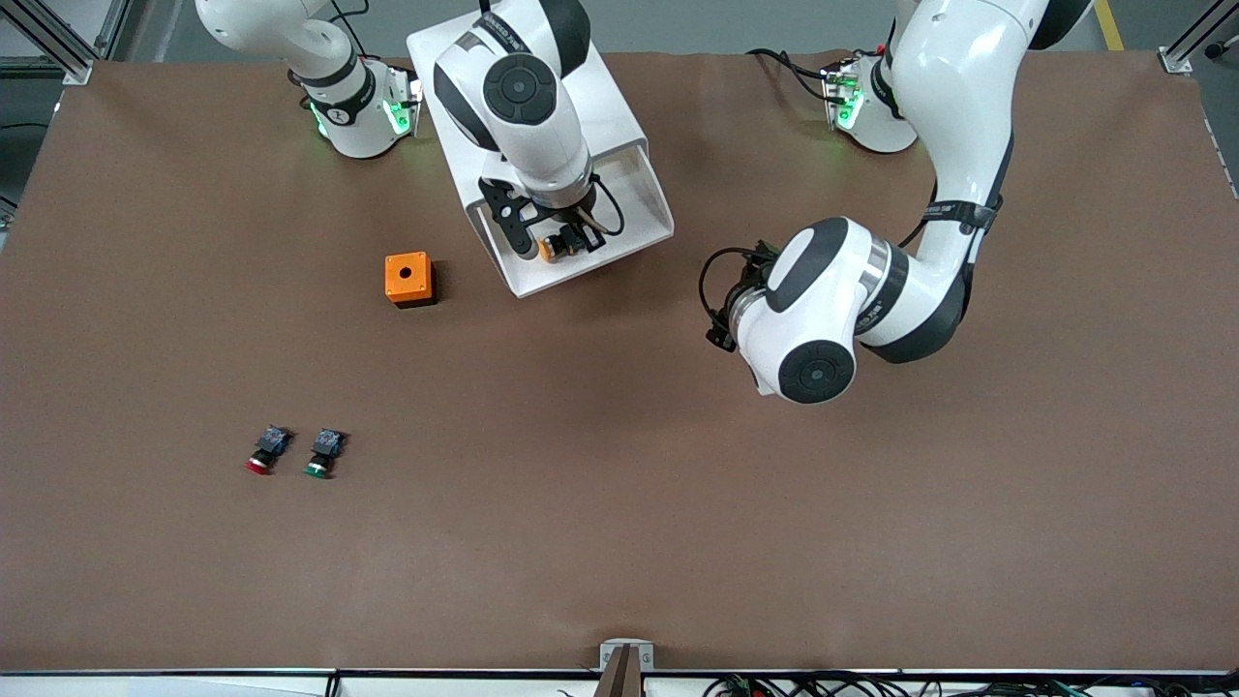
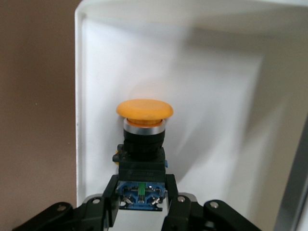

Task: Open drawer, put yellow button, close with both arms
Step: 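Lower the button into the drawer and open the right gripper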

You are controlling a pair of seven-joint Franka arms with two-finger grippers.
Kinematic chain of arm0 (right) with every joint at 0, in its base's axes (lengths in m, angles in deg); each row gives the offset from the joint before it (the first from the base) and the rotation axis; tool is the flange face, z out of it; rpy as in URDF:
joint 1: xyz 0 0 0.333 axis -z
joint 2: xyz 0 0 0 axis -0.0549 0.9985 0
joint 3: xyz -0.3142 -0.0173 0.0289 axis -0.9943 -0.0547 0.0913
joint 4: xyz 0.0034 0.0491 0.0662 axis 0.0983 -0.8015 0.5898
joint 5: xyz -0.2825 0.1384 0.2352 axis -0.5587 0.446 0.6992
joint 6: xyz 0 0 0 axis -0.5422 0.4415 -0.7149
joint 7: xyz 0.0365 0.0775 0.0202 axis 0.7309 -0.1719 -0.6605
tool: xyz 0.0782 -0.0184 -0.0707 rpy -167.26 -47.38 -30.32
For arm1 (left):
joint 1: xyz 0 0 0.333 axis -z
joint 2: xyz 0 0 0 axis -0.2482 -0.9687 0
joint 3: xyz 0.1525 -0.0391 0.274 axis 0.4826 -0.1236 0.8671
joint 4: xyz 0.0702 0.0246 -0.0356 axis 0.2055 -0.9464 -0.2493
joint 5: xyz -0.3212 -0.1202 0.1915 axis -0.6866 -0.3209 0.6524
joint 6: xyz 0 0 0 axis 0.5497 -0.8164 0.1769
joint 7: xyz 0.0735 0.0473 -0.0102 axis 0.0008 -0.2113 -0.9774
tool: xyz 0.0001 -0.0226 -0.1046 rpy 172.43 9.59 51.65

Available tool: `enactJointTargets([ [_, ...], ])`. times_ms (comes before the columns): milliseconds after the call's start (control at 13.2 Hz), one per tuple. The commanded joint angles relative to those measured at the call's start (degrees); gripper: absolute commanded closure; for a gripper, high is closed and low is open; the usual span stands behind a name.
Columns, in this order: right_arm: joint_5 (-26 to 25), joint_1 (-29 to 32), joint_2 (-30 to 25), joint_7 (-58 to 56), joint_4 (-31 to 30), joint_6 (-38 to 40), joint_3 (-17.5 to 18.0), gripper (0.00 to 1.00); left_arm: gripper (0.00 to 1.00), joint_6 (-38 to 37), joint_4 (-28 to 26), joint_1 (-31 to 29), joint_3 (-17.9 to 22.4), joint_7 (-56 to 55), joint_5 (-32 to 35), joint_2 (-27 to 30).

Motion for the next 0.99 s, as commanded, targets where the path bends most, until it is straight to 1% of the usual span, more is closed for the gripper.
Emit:
enactJointTargets([
  [0, 1.16, -0.77, -0.49, 0.78, 0.22, 0.75, -0.61, 0.0, 0.0, 2.15, -0.85, 0.31, 0.16, 7.34, 5.0, 1.66],
  [76, 1.16, -0.69, -0.58, 0.52, 1.61, 2.41, -0.7, 0.0, 0.0, 4.17, -0.94, 0.31, 0.07, 8.93, 7.1, 1.75],
  [152, 1.07, -0.34, -0.58, 0.61, 4.33, 5.56, -0.78, 0.0, 0.0, 5.58, -1.03, 0.31, -0.45, 11.64, 9.12, 2.36],
  [228, 1.07, 0.1, -0.67, 0.52, 8.35, 10.81, -1.22, 0.0, 0.0, 7.42, -1.11, 0.22, -1.07, 15.32, 10.97, 2.8],
  [380, 1.16, 2.99, -0.58, 0.08, 16.96, 22.05, -1.23, 0.0, 0.0, 10.07, -1.2, 0.39, -1.42, 17.81, 14.05, 3.59],
  [532, 1.07, 6.07, -0.84, -1.23, 22.61, 31.56, -1.31, 0.0, 0.0, 12.26, -1.2, 1.62, -2.91, 18.87, 17.82, 3.77],
  [608, 0.81, 7.74, -1.54, -3.33, 23.24, 33.69, -1.31, 0.0, 0.0, 12.97, -1.29, 2.15, -4.22, 19.22, 19.41, 3.69],
  [684, 0.46, 9.75, -3.2, -7.78, 23.25, 35.54, -1.4, 0.0, 0.0, 14.19, -1.29, 2.24, -5.46, 19.66, 20.29, 3.6],
  [760, 0.37, 12.47, -4.7, -13.48, 23.08, 37.3, -1.4, 0.0, 0.0, 15.25, -1.73, 2.33, -5.99, 21.32, 20.39, 3.69],
  [912, -0.25, 19.67, -8.3, -29.02, 22.72, 40.82, -1.4, 0.0, 0.0, 15.87, -2.08, 3.81, -7.4, 23.09, 21.7, 3.6],
])
